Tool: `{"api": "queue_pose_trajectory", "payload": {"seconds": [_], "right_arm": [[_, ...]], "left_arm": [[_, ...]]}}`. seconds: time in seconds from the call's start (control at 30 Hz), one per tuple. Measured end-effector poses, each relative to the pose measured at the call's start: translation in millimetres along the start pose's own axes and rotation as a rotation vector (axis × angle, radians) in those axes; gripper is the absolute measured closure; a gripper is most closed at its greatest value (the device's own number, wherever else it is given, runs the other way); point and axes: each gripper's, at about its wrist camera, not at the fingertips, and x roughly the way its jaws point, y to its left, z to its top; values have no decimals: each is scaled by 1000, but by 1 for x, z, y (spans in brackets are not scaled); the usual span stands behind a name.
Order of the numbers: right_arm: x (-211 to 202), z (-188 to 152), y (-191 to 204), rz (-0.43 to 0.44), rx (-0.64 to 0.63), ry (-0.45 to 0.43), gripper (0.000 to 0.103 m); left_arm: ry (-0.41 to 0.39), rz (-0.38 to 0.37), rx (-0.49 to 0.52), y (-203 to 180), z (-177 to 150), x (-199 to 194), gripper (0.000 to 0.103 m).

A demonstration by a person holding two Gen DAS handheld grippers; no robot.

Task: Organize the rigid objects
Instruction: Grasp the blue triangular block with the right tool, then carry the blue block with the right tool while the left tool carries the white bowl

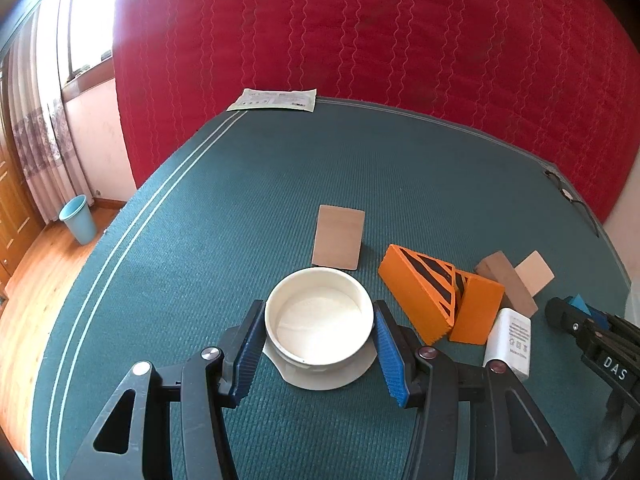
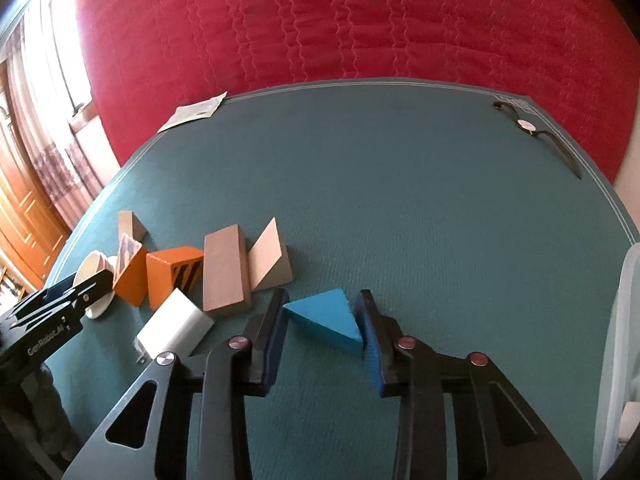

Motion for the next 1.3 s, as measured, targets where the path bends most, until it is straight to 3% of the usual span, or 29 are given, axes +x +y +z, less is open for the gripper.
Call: {"api": "queue_pose_trajectory", "payload": {"seconds": [0.8, 1.3], "right_arm": [[-49, -35, -18, -4, 39, -39, 69], [-113, -40, -75, -144, 162, -158, 69]], "left_arm": [[-16, 1, 8, -6, -3, -3, 48], [-14, 9, 3, -6, -8, -6, 48]]}}
